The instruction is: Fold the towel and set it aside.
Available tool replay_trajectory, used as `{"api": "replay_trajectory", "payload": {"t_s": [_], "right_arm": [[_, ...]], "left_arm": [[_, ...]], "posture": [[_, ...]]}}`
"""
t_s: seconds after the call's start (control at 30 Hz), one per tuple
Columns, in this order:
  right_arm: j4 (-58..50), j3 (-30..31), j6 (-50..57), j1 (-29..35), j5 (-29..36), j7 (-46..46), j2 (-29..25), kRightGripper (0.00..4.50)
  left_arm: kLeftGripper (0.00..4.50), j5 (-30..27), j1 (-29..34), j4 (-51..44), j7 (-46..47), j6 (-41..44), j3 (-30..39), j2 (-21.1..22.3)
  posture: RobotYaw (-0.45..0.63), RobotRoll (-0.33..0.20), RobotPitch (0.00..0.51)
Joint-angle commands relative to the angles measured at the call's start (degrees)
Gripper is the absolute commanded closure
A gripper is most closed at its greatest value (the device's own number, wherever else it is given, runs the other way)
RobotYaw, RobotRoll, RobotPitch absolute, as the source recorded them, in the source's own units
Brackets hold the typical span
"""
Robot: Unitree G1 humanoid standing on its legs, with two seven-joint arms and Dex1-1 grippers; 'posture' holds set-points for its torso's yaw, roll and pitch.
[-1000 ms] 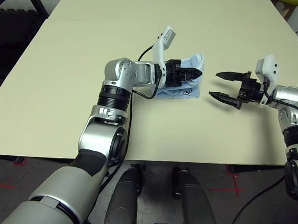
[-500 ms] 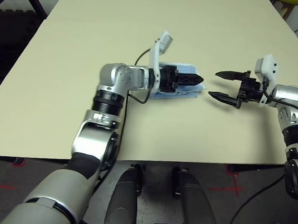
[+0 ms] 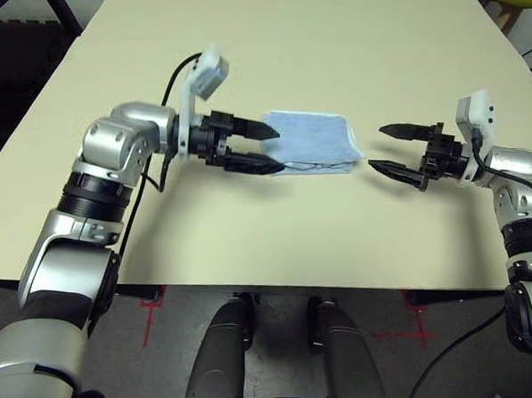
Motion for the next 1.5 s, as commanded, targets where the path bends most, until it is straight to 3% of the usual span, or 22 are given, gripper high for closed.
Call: {"api": "replay_trajectory", "payload": {"t_s": [0.03, 0.1, 0.47, 0.73, 0.77, 0.87, 1.2, 1.5], "right_arm": [[-0.6, -0.7, 0.7, 0.4, 0.6, 0.0, 0.0, 0.18], [-0.3, -0.7, 0.5, 0.3, 0.6, -0.2, 0.1, 0.54], [-0.2, -0.3, -0.3, 0.0, 0.2, -0.5, 1.2, 4.47], [0.5, -0.3, -0.6, -0.8, 0.0, -1.1, 1.6, 4.47], [0.5, -0.3, -0.7, -0.9, 0.0, -1.2, 1.6, 4.49], [0.8, -0.2, -0.9, -1.2, -0.1, -1.3, 1.9, 4.50], [2.0, -0.2, -1.0, -2.6, -0.3, -2.0, 2.7, 4.50], [7.7, 0.9, -2.0, -7.0, -2.4, -5.5, 6.5, 4.50]], "left_arm": [[0.01, 3.3, -0.5, 4.9, -1.8, -8.8, 0.3, -1.2], [0.00, 4.2, -1.2, 7.0, -1.9, -11.3, 0.5, -1.7], [0.00, 6.2, -4.2, 15.7, -2.4, -18.3, 2.4, -4.6], [0.00, 7.4, -5.5, 19.3, -1.4, -18.6, 3.6, -5.1], [0.18, 7.4, -5.5, 19.2, -1.5, -18.6, 3.7, -5.1], [0.94, 7.3, -5.1, 18.9, -1.6, -19.1, 4.2, -5.2], [4.45, 8.8, -4.4, 20.0, -0.7, -21.2, 4.8, -5.4], [4.49, 10.0, -8.5, 23.2, 6.1, -17.0, 4.8, -10.5]], "posture": [[-0.01, 0.000, 0.194], [-0.01, 0.000, 0.194], [-0.02, 0.000, 0.195], [-0.01, 0.000, 0.196], [-0.01, 0.000, 0.197], [-0.01, 0.000, 0.198], [-0.01, 0.000, 0.200], [0.00, 0.000, 0.205]]}}
